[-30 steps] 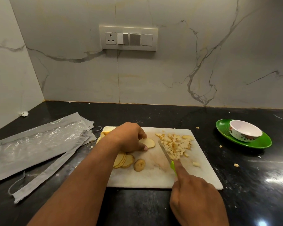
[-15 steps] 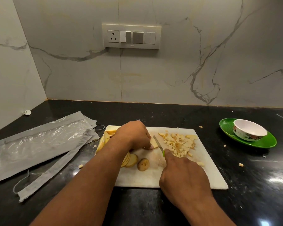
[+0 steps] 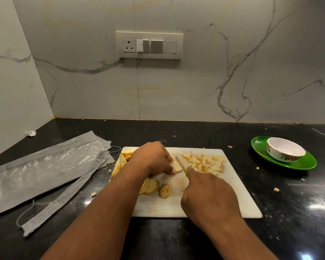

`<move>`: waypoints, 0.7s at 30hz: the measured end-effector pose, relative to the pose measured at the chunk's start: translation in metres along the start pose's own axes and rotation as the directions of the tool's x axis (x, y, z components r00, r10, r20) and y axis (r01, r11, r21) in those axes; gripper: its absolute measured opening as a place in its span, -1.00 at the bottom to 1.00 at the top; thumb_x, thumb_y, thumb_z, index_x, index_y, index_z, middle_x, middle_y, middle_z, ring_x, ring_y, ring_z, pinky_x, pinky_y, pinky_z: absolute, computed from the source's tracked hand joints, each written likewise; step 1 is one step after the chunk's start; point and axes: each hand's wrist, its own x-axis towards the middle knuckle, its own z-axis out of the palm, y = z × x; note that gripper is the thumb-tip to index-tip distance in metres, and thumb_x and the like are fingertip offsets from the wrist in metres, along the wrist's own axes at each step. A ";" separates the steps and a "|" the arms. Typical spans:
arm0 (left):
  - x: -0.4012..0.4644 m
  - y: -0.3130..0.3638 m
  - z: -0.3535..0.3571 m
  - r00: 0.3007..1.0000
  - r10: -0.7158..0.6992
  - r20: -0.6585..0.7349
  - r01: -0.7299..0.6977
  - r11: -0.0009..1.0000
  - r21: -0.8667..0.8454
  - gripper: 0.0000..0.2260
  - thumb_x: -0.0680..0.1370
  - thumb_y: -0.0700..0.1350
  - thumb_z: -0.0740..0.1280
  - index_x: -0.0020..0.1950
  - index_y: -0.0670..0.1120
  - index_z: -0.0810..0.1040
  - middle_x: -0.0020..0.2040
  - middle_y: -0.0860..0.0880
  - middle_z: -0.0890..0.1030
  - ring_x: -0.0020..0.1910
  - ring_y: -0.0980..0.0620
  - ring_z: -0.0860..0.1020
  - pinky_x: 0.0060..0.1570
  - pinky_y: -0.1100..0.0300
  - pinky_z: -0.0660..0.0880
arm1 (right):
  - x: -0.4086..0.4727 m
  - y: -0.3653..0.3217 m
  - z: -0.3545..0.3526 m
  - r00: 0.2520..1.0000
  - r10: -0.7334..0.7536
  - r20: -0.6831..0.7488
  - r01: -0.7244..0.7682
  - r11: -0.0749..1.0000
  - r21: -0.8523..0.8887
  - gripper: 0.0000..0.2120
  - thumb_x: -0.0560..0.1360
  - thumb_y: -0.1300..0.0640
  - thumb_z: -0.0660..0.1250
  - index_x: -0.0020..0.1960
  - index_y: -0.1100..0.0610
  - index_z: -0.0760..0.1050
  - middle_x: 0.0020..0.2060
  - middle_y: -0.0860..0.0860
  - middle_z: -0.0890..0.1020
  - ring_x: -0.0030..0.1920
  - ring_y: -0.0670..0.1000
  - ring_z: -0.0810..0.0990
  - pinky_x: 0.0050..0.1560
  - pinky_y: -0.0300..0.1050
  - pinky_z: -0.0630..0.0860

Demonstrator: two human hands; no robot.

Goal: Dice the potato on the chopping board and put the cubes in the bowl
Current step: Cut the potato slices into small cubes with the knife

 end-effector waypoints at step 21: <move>-0.003 -0.001 0.000 1.000 -0.020 -0.023 0.019 0.999 -0.044 -0.63 0.42 0.12 0.61 0.18 0.06 0.74 0.04 0.06 0.72 0.00 0.05 0.63 0.11 0.05 0.64 | -0.009 -0.003 0.001 0.999 -0.049 0.017 0.050 0.998 -0.033 -0.45 0.60 0.04 0.11 0.58 -0.05 0.13 0.25 0.03 0.54 0.17 0.07 0.54 -0.01 -0.07 0.43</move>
